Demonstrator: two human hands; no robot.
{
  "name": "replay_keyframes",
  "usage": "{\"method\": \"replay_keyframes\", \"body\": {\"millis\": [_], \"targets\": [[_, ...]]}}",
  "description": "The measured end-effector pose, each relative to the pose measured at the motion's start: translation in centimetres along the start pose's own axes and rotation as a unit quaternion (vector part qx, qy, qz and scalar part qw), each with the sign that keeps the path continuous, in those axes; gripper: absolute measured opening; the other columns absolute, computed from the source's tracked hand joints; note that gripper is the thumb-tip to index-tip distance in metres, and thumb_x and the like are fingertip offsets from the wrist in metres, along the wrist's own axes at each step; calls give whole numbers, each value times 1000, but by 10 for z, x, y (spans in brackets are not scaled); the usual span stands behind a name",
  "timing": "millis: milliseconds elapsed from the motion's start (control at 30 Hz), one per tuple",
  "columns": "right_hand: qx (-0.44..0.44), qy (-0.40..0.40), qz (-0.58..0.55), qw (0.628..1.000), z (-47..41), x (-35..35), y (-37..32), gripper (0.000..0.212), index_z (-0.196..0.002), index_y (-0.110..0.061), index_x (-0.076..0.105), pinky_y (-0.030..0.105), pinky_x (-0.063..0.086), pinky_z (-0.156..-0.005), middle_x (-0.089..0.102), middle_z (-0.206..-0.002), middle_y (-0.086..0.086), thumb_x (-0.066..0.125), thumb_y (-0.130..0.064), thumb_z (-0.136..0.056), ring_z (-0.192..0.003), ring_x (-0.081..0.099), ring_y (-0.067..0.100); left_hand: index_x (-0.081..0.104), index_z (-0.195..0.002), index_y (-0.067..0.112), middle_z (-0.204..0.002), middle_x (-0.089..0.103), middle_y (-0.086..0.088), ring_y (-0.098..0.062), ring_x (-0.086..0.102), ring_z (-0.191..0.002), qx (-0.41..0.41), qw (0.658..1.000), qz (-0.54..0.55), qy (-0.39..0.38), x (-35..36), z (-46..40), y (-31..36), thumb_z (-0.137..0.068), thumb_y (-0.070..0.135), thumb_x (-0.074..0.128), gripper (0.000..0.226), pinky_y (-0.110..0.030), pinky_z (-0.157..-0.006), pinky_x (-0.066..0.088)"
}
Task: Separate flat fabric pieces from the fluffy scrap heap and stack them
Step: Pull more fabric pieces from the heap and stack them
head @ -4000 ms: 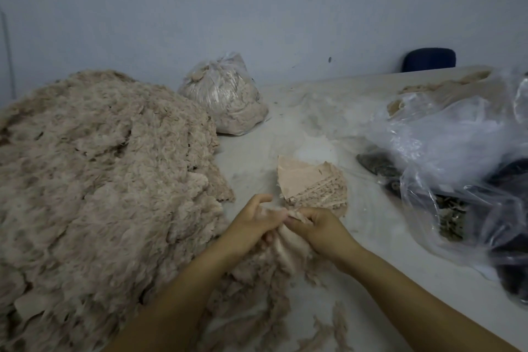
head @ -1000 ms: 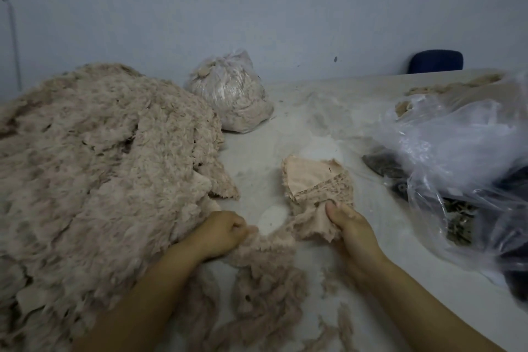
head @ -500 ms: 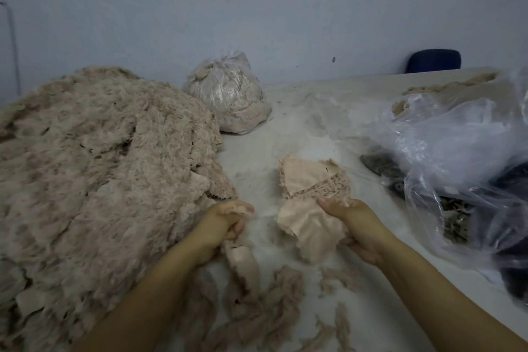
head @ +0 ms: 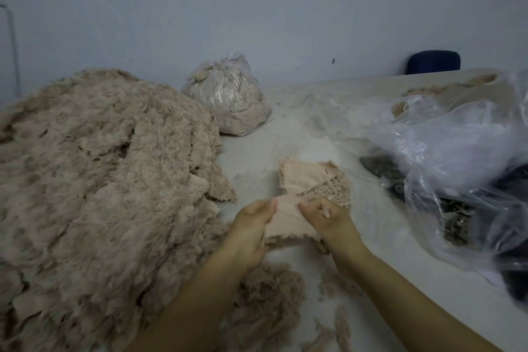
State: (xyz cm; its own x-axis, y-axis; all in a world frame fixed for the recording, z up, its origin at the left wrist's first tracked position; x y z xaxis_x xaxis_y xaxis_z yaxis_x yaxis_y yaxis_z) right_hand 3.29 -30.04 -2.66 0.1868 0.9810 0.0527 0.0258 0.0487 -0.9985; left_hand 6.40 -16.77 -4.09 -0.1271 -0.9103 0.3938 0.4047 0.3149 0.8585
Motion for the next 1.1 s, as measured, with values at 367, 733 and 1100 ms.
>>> {"method": "replay_keyframes", "body": {"millis": [367,733,1100], "targets": [[46,107,117,986,2,-60,28,37,-64,-11,49,18,29,-37,43,-39,-6,65,-33,-89,-31,35,8,50,-79,17,-74,57,-2,-3,54,-51,207,953,-202,93,-24,-1,51,-95,12,53,17,-18,-45,42],[159,-89,-229,956,-16,4,5,48,-116,2,61,29,59,-66,69,-100,15,72,-18,-75,-88,69,24,53,-106,30,-92,69,-3,-13,68,-77,235,954,-184,-31,24,-16,58,-93,11,57,24,-26,-67,55],[17,195,142,970,-96,-67,-17,29,-73,-17,47,31,42,-68,59,-73,7,74,-26,-80,-68,52,21,50,-133,12,-134,47,-7,-31,59,-106,176,900,-397,29,22,-86,59,-87,18,67,48,-37,-82,51]]}}
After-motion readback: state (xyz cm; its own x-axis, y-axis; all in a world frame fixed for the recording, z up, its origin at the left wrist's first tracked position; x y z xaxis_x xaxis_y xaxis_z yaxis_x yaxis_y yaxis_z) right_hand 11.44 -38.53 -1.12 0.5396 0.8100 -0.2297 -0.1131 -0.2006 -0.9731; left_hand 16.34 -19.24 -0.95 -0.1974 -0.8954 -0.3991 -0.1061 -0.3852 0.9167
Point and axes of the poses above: each hand's wrist, its own z-axis away from the middle knuckle, its own x-axis out of the palm, y = z × x, the point moved 7 cm from there along -z, towards the middle knuckle
